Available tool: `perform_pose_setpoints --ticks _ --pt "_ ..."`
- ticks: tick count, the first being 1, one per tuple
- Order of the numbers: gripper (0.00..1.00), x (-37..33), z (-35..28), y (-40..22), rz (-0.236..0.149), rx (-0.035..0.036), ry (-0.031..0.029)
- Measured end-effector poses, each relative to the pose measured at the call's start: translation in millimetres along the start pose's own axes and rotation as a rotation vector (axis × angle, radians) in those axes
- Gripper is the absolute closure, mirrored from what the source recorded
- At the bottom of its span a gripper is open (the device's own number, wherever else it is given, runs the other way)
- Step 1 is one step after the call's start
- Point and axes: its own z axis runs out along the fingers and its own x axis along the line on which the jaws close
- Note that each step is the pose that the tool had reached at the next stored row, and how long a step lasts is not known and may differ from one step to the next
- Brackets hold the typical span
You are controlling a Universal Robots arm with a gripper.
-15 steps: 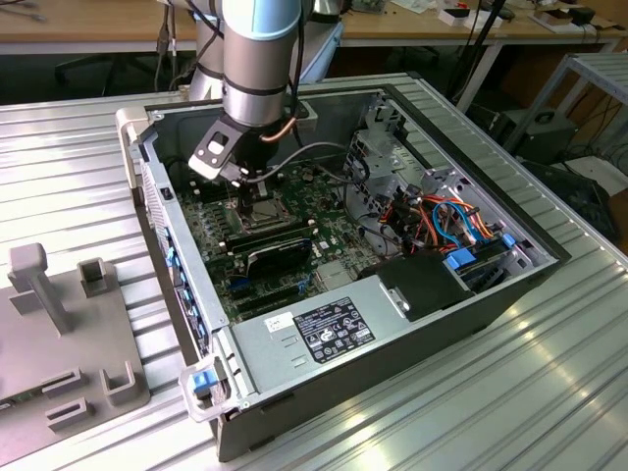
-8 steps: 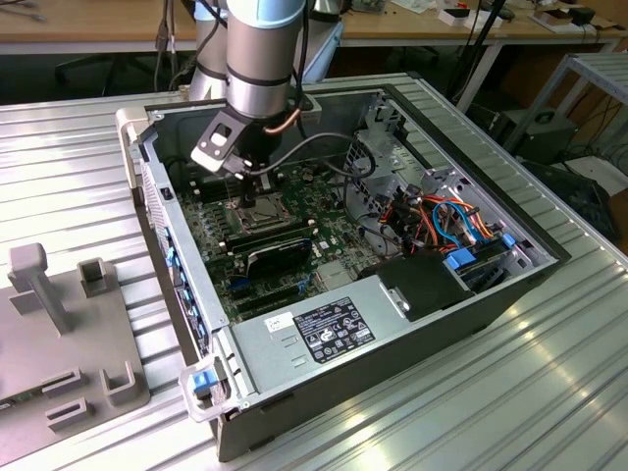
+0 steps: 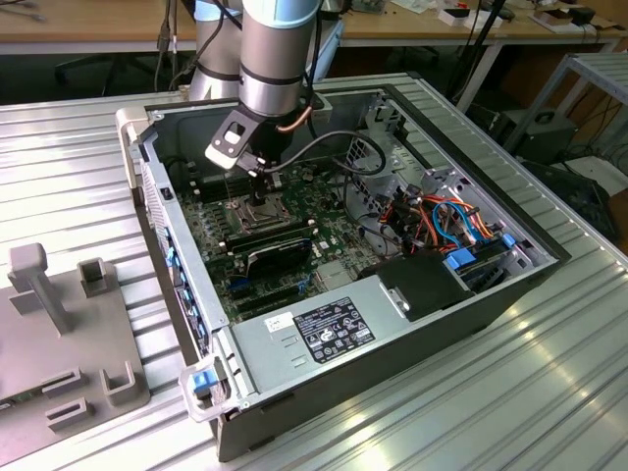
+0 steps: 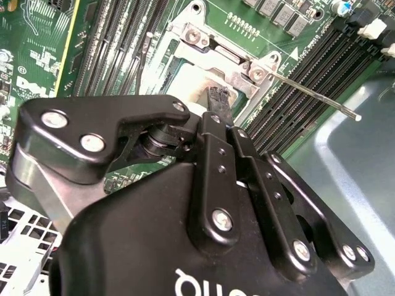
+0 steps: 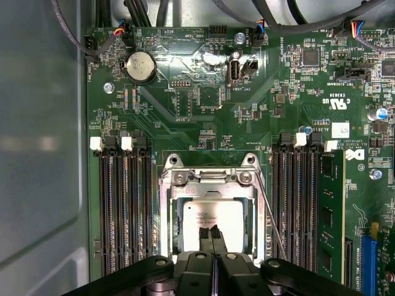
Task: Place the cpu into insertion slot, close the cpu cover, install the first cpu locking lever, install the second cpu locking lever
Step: 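Install the first cpu locking lever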
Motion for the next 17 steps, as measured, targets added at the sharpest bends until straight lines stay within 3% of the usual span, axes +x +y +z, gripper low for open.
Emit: perform_pose_setpoints --ticks 17 --pt "0.89 0.1 0.1 3.1 0.000 -0.0001 0.0000"
